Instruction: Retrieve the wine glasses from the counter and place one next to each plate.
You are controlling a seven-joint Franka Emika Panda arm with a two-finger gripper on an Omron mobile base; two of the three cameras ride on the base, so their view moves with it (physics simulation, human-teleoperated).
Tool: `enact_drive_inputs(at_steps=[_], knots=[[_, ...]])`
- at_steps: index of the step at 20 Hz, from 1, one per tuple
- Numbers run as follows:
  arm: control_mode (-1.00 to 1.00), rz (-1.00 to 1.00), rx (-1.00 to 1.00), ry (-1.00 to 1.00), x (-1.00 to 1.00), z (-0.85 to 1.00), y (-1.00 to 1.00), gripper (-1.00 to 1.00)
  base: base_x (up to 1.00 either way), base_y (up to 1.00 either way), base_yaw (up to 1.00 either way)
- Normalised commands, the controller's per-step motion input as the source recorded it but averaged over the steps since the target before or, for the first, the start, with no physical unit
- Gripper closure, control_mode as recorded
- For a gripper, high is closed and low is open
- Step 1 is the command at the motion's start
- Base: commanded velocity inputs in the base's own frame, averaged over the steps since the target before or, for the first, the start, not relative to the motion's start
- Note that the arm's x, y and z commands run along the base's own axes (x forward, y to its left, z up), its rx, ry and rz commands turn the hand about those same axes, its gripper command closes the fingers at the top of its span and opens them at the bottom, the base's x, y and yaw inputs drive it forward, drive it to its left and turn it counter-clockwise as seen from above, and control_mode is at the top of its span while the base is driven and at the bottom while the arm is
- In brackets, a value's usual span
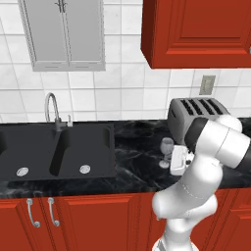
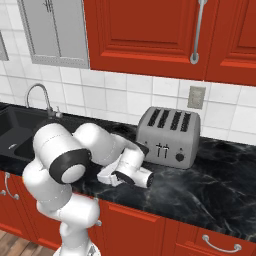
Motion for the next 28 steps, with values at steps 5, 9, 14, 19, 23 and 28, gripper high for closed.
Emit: enact_drive_inputs(at_steps=[5,9,14,19,23,28], knots=[[-1.00,0.00,0.00,-0.21,-0.16,0.24,0.07,1.00,0.00,0.00,0.00],[-1.00,0.00,0.00,-0.20,-0.30,0.37,0.00,1.00,0.00,0.00,0.00],[-1.00,0.00,0.00,-0.08,-0.68,0.98,0.00,1.00,0.00,0.00,0.00],[-1.00,0.00,0.00,0.02,-0.72,1.00,0.05,1.00,0.00,0.00,0.00],[-1.00,0.00,0.00,0.06,-0.82,1.00,0.27,1.00,0.00,0.00,0.00],[-1.00,0.00,0.00,0.03,-0.93,0.94,0.22,1.00,0.00,0.00,0.00]])
